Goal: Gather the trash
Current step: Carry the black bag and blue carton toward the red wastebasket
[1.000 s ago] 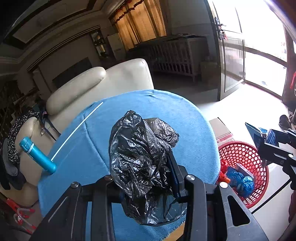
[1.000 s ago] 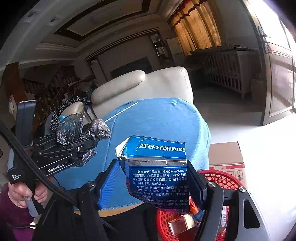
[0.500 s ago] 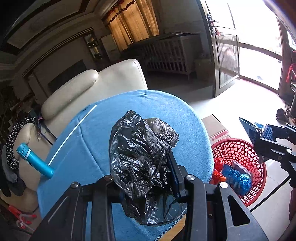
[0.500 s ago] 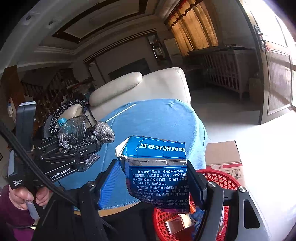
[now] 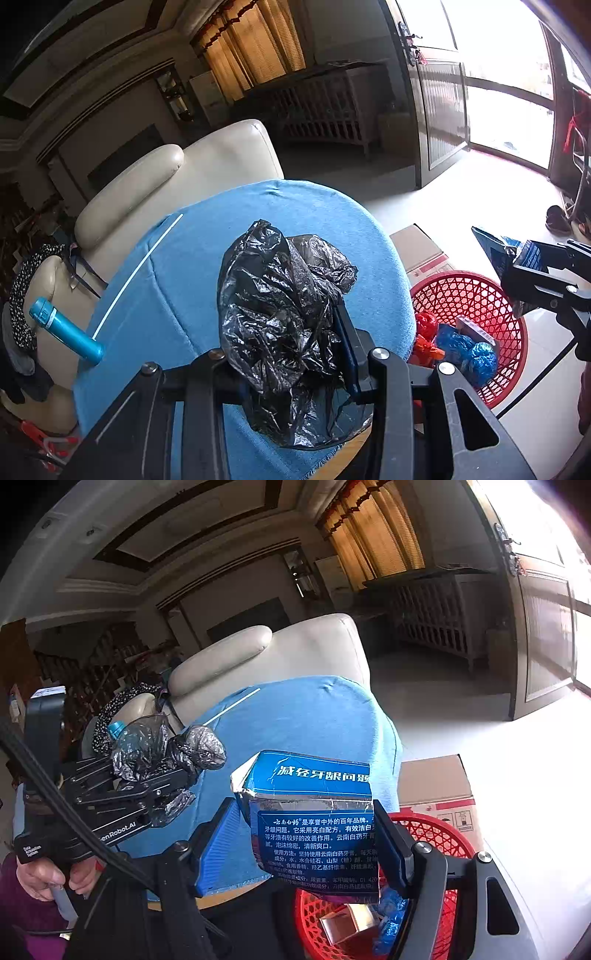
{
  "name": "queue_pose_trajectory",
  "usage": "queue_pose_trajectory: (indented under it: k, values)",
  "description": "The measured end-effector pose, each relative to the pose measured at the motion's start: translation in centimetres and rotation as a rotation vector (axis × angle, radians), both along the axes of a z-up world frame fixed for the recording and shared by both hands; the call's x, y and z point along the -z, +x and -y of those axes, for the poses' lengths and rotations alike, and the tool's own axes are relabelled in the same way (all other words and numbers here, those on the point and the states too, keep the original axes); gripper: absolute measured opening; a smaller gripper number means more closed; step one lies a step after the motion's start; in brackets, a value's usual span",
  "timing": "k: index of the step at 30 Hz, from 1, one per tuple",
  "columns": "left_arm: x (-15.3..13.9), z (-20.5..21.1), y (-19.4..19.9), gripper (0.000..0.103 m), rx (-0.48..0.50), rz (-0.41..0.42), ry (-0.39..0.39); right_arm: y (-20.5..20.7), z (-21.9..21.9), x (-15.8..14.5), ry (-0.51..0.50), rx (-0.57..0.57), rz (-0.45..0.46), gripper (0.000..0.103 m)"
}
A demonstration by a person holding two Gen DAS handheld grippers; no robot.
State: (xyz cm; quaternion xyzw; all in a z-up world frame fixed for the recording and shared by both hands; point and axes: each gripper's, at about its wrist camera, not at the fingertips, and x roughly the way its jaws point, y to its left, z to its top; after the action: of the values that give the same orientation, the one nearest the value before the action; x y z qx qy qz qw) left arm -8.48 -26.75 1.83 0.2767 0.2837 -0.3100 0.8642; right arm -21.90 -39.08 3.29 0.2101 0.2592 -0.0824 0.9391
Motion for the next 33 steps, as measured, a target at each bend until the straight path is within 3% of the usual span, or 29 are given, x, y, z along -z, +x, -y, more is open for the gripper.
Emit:
queue_pose_trajectory:
  k: [33]
  values:
    - [0.8, 1.9, -1.3, 0.040, 0.072, -0.007, 0.047, -0.9, 0.8, 0.1, 0.045, 0.071, -0.020, 0.073]
